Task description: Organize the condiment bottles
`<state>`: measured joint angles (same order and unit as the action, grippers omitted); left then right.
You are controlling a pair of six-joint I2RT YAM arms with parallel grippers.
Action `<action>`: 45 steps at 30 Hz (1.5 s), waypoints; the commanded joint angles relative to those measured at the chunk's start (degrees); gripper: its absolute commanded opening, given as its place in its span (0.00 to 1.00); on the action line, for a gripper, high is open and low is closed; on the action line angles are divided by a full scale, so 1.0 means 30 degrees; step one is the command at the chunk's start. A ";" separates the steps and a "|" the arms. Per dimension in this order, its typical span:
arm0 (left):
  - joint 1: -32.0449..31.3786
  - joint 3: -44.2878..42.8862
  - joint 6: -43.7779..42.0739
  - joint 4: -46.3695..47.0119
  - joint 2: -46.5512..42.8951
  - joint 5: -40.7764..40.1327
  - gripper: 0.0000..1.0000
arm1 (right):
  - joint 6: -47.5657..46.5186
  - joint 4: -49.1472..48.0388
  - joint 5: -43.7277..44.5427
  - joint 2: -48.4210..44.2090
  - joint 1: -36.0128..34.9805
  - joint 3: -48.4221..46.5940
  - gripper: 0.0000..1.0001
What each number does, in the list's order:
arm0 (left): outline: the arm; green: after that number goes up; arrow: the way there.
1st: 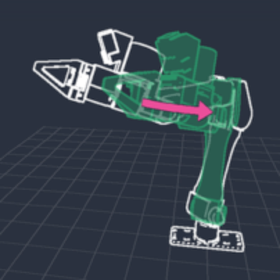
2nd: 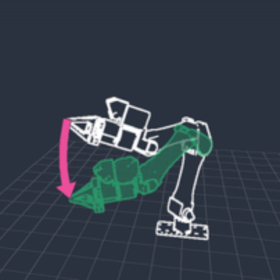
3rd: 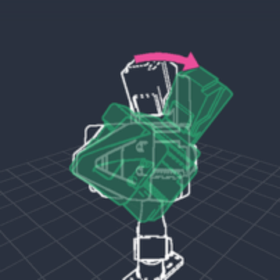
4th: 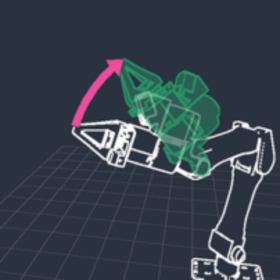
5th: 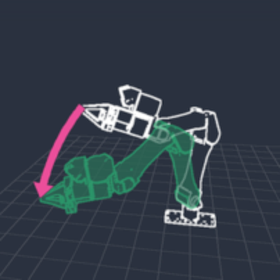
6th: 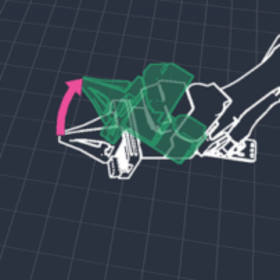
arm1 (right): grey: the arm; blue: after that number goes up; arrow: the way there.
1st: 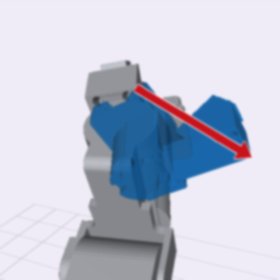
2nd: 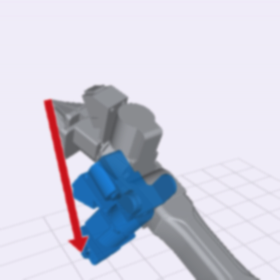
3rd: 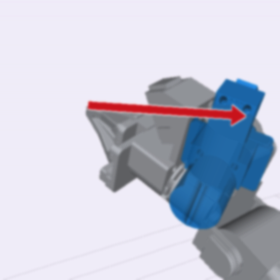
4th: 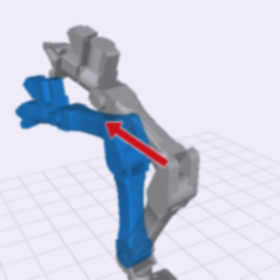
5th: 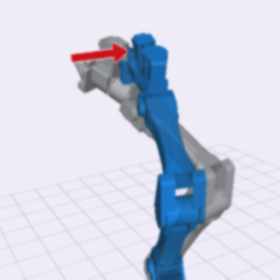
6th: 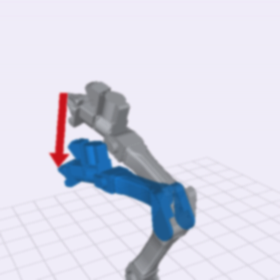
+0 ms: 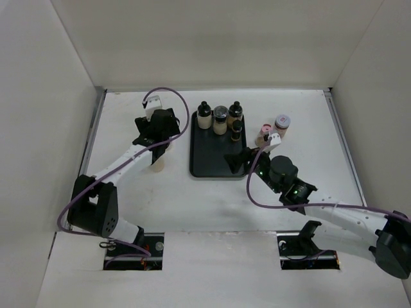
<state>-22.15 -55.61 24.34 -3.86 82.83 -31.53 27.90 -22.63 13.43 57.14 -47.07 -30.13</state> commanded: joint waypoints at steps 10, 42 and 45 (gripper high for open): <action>-0.0333 -0.1971 -0.0845 0.1313 0.0552 -0.1321 0.40 | 0.0485 -0.2093 -0.0170 0.0845 0.0410 0.0287 0.91; -0.5227 -0.6396 -0.2136 0.5123 0.6405 0.0168 0.58 | 0.1979 -0.2798 0.0064 -0.0064 0.2258 0.1635 0.92; -0.5315 -0.5634 -0.2078 0.5241 0.5909 -0.0008 0.80 | 0.1921 -0.2710 0.0093 -0.0152 0.2228 0.1606 0.94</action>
<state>-38.02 -72.20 18.20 6.15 103.50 -30.87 33.08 -27.70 13.67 57.67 -40.82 -25.30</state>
